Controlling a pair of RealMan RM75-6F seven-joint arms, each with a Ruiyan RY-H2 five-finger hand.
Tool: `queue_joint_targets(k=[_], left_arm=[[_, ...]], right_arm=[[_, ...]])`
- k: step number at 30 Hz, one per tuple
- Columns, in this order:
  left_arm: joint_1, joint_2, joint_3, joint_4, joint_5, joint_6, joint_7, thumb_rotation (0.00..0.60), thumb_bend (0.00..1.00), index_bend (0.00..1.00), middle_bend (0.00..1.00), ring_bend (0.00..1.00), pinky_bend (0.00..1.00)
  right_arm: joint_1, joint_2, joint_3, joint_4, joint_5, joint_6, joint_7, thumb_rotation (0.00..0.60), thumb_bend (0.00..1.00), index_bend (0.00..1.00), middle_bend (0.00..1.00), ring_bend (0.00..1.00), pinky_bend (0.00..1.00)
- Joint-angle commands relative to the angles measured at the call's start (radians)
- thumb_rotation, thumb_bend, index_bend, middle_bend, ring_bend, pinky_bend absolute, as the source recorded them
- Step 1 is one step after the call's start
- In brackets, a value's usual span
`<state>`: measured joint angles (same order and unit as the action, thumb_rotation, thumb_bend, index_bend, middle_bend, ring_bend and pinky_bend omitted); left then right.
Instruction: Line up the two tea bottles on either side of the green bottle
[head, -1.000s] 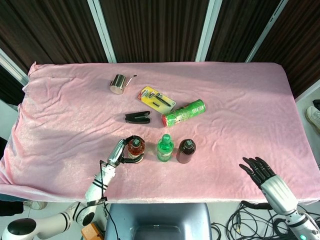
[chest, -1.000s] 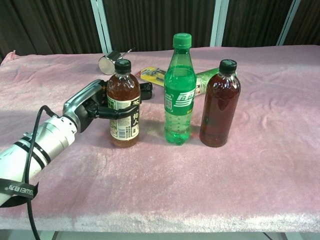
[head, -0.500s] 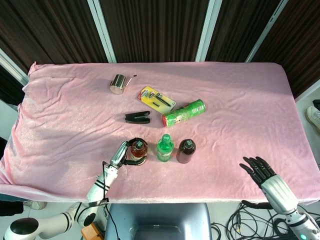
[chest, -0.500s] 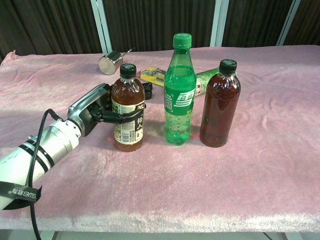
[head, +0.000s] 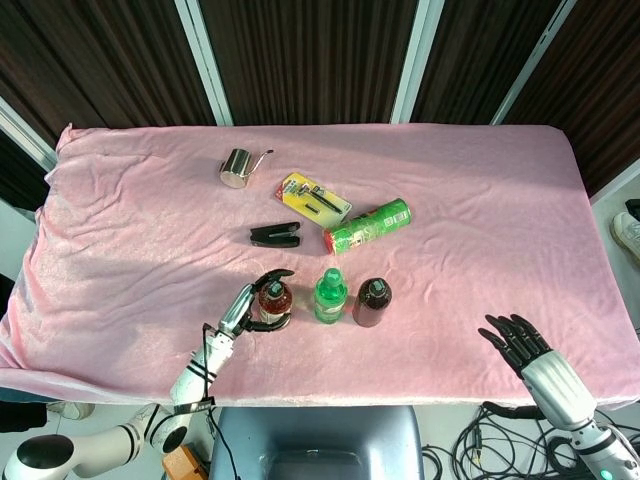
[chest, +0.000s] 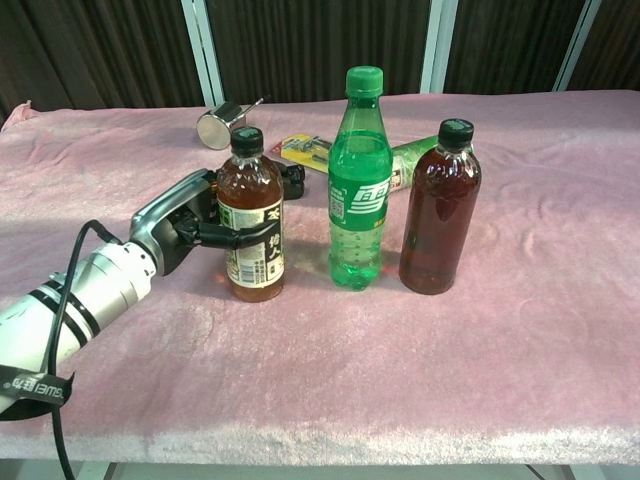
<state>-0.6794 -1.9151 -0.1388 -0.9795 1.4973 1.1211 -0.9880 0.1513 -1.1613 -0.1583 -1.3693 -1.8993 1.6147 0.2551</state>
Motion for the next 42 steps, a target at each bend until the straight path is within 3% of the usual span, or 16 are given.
queue_joint_targets(k=[1, 13, 25, 30, 31, 32, 34, 36, 38, 42], left_arm=[[0.004, 0.003, 0.002, -0.001, 0.001, 0.005, -0.003, 0.6, 0.39, 0.16, 0.14, 0.06, 0.09], [0.059, 0.041, 0.019, -0.026, 0.013, 0.097, 0.05, 0.6, 0.33, 0.09, 0.11, 0.02, 0.09], [0.149, 0.204, 0.068, -0.146, 0.085, 0.259, 0.049, 0.6, 0.31, 0.04, 0.08, 0.0, 0.06], [0.183, 0.26, 0.088, -0.146, 0.111, 0.318, 0.076, 0.6, 0.32, 0.03, 0.08, 0.0, 0.05], [0.277, 0.398, 0.172, -0.055, 0.121, 0.34, 0.296, 0.6, 0.32, 0.02, 0.08, 0.0, 0.03], [0.339, 0.499, 0.218, -0.094, 0.101, 0.331, 0.476, 0.6, 0.32, 0.01, 0.09, 0.0, 0.02], [0.44, 0.641, 0.216, -0.321, -0.07, 0.304, 0.861, 0.6, 0.33, 0.0, 0.09, 0.0, 0.0], [0.499, 0.679, 0.168, -0.488, -0.205, 0.374, 1.102, 0.6, 0.35, 0.0, 0.08, 0.0, 0.0], [0.531, 0.704, 0.142, -0.59, -0.231, 0.445, 1.174, 0.6, 0.37, 0.0, 0.08, 0.0, 0.0], [0.569, 0.738, 0.146, -0.623, -0.166, 0.509, 1.124, 0.6, 0.37, 0.0, 0.08, 0.0, 0.0]], right_arm=[[0.0, 0.001, -0.001, -0.002, -0.001, -0.002, -0.003, 0.6, 0.22, 0.0, 0.0, 0.0, 0.12], [-0.005, 0.0, 0.001, -0.007, -0.001, 0.0, -0.017, 0.6, 0.22, 0.0, 0.0, 0.0, 0.12], [-0.003, -0.004, 0.005, -0.018, -0.003, -0.01, -0.042, 0.6, 0.22, 0.0, 0.0, 0.0, 0.12], [-0.005, -0.001, 0.006, -0.02, 0.0, -0.007, -0.043, 0.6, 0.22, 0.0, 0.0, 0.0, 0.12], [-0.018, 0.005, 0.017, -0.019, 0.032, -0.004, -0.057, 0.6, 0.22, 0.0, 0.0, 0.0, 0.11], [-0.027, 0.009, 0.024, -0.03, 0.06, -0.013, -0.081, 0.6, 0.22, 0.0, 0.0, 0.0, 0.1], [-0.043, 0.014, 0.047, -0.062, 0.12, -0.031, -0.152, 0.6, 0.22, 0.0, 0.0, 0.0, 0.09], [-0.057, 0.011, 0.072, -0.093, 0.178, -0.042, -0.229, 0.6, 0.22, 0.0, 0.0, 0.0, 0.08], [-0.073, 0.003, 0.099, -0.128, 0.237, -0.047, -0.318, 0.6, 0.22, 0.0, 0.0, 0.0, 0.08], [-0.089, -0.002, 0.119, -0.167, 0.28, -0.049, -0.373, 0.6, 0.22, 0.0, 0.0, 0.0, 0.07]])
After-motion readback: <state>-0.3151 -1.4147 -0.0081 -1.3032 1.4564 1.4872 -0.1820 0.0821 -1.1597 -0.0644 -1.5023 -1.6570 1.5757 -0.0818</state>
